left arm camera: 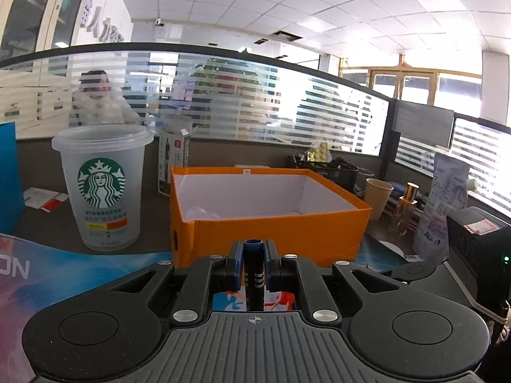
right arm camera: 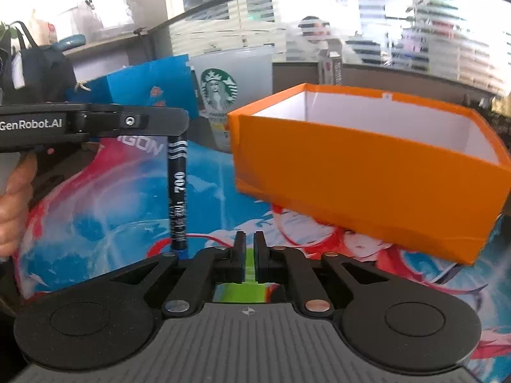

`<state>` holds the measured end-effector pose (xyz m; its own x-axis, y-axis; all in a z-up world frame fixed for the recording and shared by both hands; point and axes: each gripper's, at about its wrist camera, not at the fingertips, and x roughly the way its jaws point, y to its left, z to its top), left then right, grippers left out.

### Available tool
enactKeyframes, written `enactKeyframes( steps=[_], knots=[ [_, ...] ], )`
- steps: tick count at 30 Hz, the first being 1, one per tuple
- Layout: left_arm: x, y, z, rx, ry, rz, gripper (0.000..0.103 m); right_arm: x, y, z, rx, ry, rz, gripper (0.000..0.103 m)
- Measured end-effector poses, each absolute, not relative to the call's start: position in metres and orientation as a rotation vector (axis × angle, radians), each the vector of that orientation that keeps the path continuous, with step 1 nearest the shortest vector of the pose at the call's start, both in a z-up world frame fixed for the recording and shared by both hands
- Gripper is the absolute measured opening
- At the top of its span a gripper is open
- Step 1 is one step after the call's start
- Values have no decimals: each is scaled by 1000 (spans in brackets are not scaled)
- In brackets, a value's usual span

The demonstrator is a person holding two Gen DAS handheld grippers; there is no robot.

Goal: Organize rigid objects
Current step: 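Lift the black marker with the left gripper while the right lifts the green tube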

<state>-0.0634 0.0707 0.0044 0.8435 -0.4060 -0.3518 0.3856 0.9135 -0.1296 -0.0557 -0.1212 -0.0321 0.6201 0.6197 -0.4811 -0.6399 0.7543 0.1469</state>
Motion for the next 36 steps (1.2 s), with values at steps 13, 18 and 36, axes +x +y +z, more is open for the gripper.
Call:
enactKeyframes(
  steps=[13,18,36],
  knots=[
    [-70,77,1,-77,400,-426,12,-77,-55,-33,-313,416,803,16],
    [-66,82,-8,-105,438,-427,16,-88,-51,-33,-345,398,819,14],
    [-60,88,-17,-131,461,-438,12,-79,-84,-55,-353,583,642,30]
  ],
)
